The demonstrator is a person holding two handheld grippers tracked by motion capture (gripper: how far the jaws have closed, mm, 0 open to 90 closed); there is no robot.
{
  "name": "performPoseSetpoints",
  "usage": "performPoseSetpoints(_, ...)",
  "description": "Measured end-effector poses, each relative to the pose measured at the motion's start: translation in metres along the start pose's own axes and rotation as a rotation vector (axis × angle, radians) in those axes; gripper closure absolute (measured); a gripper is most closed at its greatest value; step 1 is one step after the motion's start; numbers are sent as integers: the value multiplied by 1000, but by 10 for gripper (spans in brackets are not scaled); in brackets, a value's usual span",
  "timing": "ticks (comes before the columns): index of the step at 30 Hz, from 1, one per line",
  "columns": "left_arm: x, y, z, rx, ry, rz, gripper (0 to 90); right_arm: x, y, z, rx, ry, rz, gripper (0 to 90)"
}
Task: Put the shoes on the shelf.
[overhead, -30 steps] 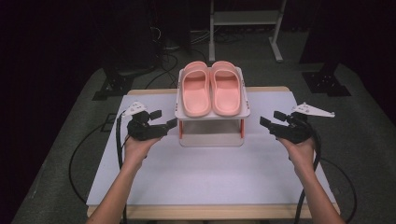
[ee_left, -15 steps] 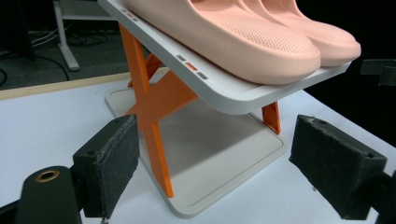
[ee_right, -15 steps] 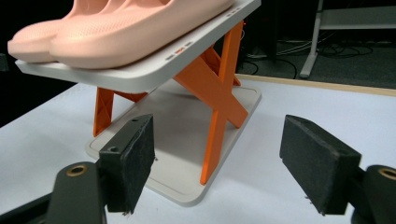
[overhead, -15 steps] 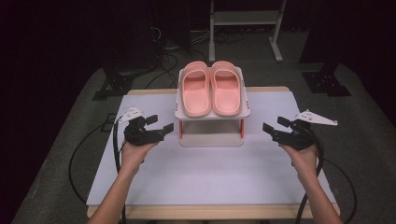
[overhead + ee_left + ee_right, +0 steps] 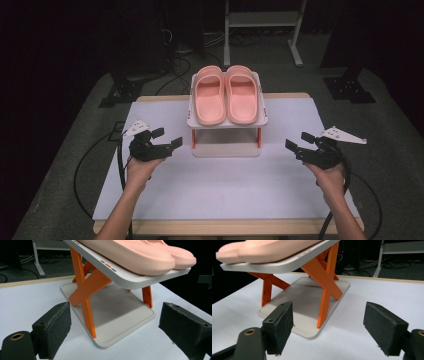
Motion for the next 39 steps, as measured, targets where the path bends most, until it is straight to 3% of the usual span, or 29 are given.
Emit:
performPoseSetpoints(12, -12, 5, -2, -9, 8, 0, 103, -16, 6, 2, 6, 3, -14, 221)
performPoseSetpoints(28, -37, 18, -6, -1, 24, 24, 95, -41, 12, -6, 39, 14, -41, 208)
performPoseSetpoints(33, -46, 23, -7, 9, 27, 29, 95, -50, 15, -7, 35, 20, -50, 201)
performPoseSetpoints(36, -54, 27, -5, 33, 22, 57, 95, -55, 18, -10, 26, 31, -46, 191)
performPoseSetpoints(39, -66, 31, -5, 39, 38, 84, 95, -65, 22, -16, -21, 54, -27, 204)
Point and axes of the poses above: each handheld gripper's, and its own axes: y roughly backward along the jaws, x roughly out of its top, z roughly to its right, the point moved 2 cm from there along -y, roughly forward along the jaws, and after that the axes turned 6 degrees about y, right-handed, at the moved point
